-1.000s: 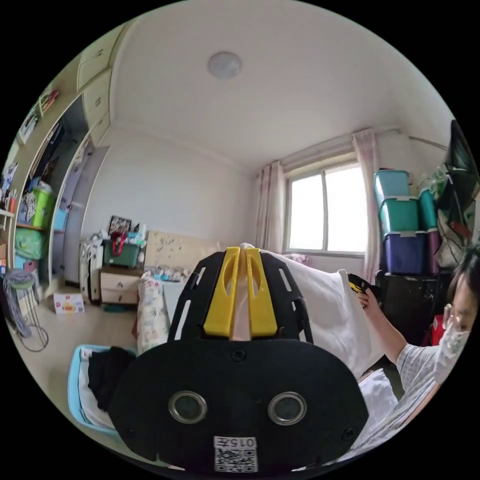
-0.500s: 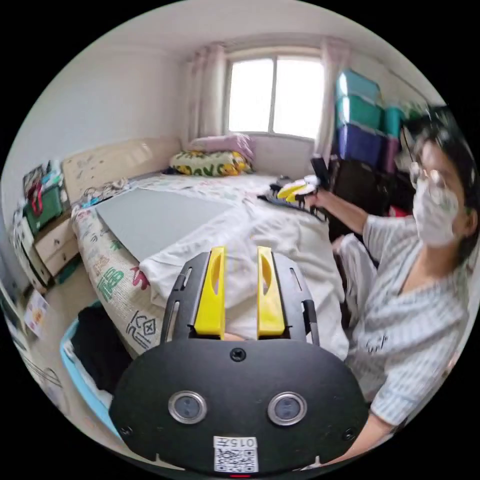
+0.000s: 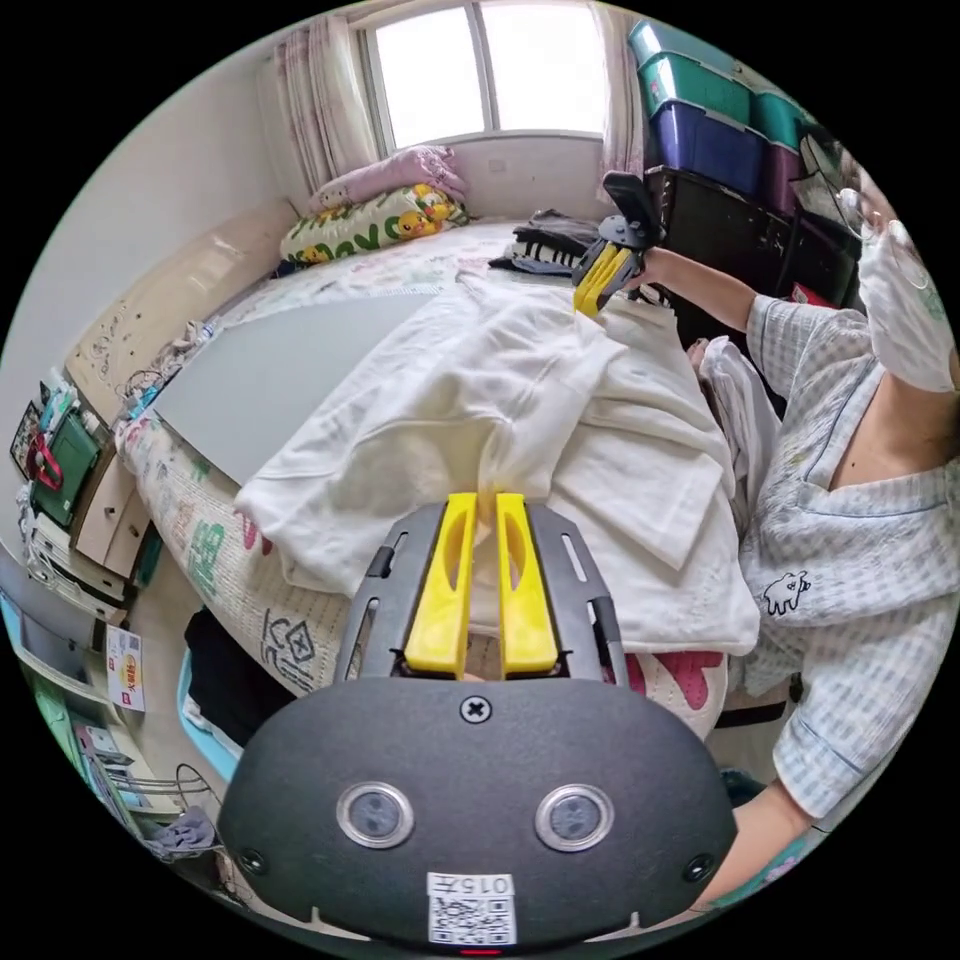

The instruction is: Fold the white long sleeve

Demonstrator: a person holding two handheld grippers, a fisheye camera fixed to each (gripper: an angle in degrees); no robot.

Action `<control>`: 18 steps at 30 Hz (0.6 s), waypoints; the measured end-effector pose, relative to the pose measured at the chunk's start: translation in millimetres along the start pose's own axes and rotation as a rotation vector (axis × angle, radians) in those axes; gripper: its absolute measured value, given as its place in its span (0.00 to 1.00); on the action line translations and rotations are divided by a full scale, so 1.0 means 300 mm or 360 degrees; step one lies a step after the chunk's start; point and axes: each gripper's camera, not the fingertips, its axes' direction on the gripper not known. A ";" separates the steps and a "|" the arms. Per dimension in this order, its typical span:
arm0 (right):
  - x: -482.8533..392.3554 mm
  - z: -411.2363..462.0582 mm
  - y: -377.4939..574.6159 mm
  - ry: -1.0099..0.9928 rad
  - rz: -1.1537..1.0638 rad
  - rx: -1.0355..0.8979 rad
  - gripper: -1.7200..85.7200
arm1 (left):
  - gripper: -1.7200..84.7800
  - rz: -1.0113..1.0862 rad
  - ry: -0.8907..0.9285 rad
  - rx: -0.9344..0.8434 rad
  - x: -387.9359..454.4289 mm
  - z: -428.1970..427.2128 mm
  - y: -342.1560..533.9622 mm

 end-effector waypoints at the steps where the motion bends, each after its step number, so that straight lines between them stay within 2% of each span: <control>1: 0.024 -0.029 -0.018 0.0048 0.0031 0.0060 0.02 | 0.06 -0.0029 -0.0049 0.0079 -0.023 -0.046 -0.027; 3: 0.078 -0.096 -0.075 0.0207 0.0082 0.0182 0.01 | 0.05 -0.0118 -0.0162 0.0215 -0.091 -0.125 -0.097; 6: 0.243 -0.206 -0.292 0.0719 0.0244 0.0457 0.02 | 0.05 -0.0367 -0.0506 0.0468 -0.285 -0.236 -0.311; 8: 0.438 -0.263 -0.491 0.1070 0.0572 0.0761 0.03 | 0.07 -0.0752 -0.0718 0.0810 -0.466 -0.269 -0.469; 9: 0.489 -0.273 -0.525 0.1090 0.0694 0.0790 0.04 | 0.08 -0.0863 -0.0756 0.0880 -0.496 -0.268 -0.490; 10: 0.569 -0.285 -0.561 0.1006 0.0881 0.0800 0.09 | 0.10 -0.1087 -0.0769 0.0924 -0.539 -0.259 -0.522; 12: 0.615 -0.279 -0.545 0.0729 0.0953 0.0782 0.14 | 0.11 -0.1160 -0.0617 0.0968 -0.528 -0.246 -0.542; 14: 0.525 -0.238 -0.424 0.0418 0.0674 0.0712 0.15 | 0.12 -0.0891 -0.0385 0.0889 -0.385 -0.242 -0.556; 18: 0.290 -0.189 -0.110 0.0265 0.0406 0.0519 0.14 | 0.12 -0.0538 -0.0085 0.0718 -0.017 -0.281 -0.485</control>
